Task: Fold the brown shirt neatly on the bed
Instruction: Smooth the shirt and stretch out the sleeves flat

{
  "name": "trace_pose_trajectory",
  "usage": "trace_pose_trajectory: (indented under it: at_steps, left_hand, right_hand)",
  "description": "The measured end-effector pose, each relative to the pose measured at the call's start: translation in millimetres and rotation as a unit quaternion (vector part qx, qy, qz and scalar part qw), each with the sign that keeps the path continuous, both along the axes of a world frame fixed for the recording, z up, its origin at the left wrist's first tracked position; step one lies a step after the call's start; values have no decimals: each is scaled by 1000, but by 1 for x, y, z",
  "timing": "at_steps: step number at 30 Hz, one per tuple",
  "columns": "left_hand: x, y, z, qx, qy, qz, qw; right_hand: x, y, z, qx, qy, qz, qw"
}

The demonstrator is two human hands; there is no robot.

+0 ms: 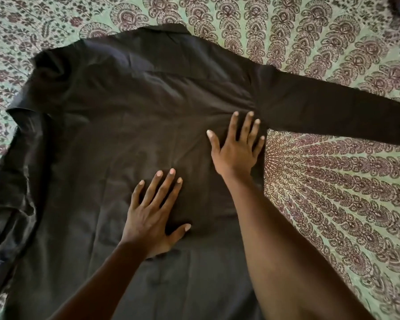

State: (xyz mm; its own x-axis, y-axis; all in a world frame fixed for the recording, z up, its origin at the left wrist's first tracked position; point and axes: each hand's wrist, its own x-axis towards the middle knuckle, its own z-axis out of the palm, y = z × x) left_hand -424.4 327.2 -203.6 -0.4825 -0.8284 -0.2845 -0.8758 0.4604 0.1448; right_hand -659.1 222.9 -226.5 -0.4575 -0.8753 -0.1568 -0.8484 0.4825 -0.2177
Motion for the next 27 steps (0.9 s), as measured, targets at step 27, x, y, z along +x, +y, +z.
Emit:
trace_pose_trajectory:
  at_steps: [27]
  left_hand:
    - [42, 43, -1, 9, 18, -27, 999]
  right_hand:
    - [59, 217, 18, -15, 66, -8, 998]
